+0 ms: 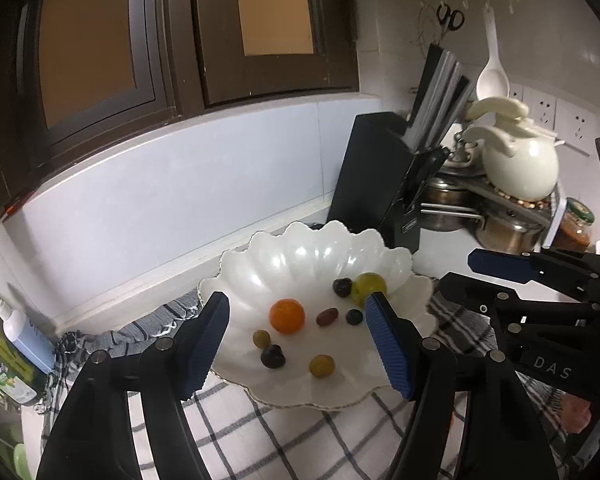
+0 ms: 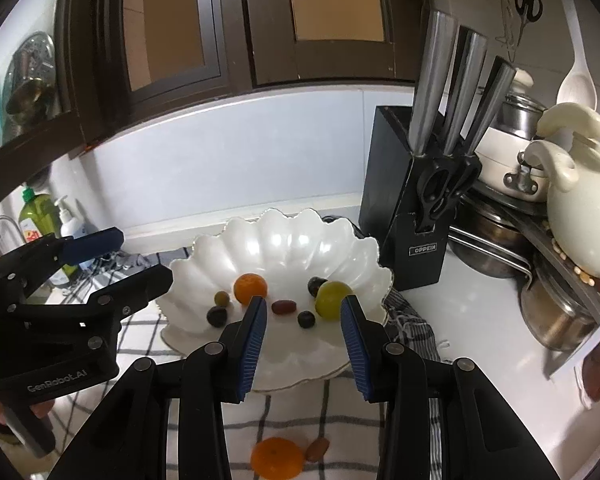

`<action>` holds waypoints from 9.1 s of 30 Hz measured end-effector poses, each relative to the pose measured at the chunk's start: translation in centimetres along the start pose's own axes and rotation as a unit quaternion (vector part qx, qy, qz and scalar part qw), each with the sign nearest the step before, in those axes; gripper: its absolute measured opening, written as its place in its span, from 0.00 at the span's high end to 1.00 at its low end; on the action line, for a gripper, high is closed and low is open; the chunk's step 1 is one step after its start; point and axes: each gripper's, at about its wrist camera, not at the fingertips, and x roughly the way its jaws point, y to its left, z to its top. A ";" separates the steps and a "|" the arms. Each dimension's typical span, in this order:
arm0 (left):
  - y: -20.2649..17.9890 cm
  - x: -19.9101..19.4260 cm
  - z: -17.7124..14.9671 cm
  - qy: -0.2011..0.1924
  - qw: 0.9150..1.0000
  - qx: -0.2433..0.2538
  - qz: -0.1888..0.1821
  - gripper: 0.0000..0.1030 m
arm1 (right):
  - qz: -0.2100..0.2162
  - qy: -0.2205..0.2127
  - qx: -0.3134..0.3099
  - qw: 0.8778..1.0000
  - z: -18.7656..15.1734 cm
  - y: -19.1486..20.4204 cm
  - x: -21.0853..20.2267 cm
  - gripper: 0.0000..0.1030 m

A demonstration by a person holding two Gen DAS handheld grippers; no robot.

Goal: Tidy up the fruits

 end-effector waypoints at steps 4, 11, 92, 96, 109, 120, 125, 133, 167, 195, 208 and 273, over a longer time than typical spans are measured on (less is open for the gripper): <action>-0.3 -1.8 -0.2 -0.016 1.000 -0.002 -0.001 0.32 | 0.001 -0.009 -0.003 1.000 -0.4 0.3 -1.3 0.61; -1.0 -4.0 -1.0 -0.034 0.999 0.004 -0.003 0.28 | 0.000 -0.021 -0.005 1.000 -1.1 0.4 -3.4 0.61; -10.6 4.9 -11.6 0.114 0.984 0.061 -0.122 0.29 | 0.101 0.195 -0.198 0.955 -11.2 -2.7 4.6 0.62; -10.4 5.6 -11.6 0.124 0.982 0.057 -0.130 0.35 | 0.124 0.198 -0.214 0.949 -10.9 -2.4 5.0 0.62; -10.2 6.4 -11.7 0.129 0.979 0.045 -0.151 0.56 | 0.130 0.211 -0.239 0.939 -10.6 -2.1 6.1 0.62; -8.8 4.7 -11.0 0.108 0.987 0.033 -0.117 0.56 | 0.147 0.210 -0.221 0.941 -10.7 -1.6 6.9 0.62; -8.2 4.7 -10.9 0.107 0.988 0.028 -0.111 0.56 | 0.147 0.212 -0.209 0.943 -10.9 -1.7 7.5 0.66; -8.0 4.7 -11.1 0.109 0.988 0.025 -0.104 0.56 | 0.137 0.210 -0.197 0.948 -11.1 -1.8 7.6 0.75; -3.0 -2.6 -7.2 0.023 0.997 -0.027 -0.073 0.56 | 0.008 0.032 -0.071 0.997 -6.7 0.8 -3.9 0.75; 1.7 3.6 0.6 -0.012 1.000 -0.007 -0.007 0.56 | -0.001 -0.013 -0.057 0.998 2.1 2.8 5.0 0.75; 3.5 10.7 1.9 0.042 0.999 -0.015 -0.007 0.56 | -0.018 0.023 -0.047 0.998 4.5 1.4 11.7 0.75; 3.0 -16.5 -6.2 -0.104 0.990 -0.040 0.089 0.00 | -0.145 -0.107 0.034 0.983 -5.6 9.0 -14.9 0.17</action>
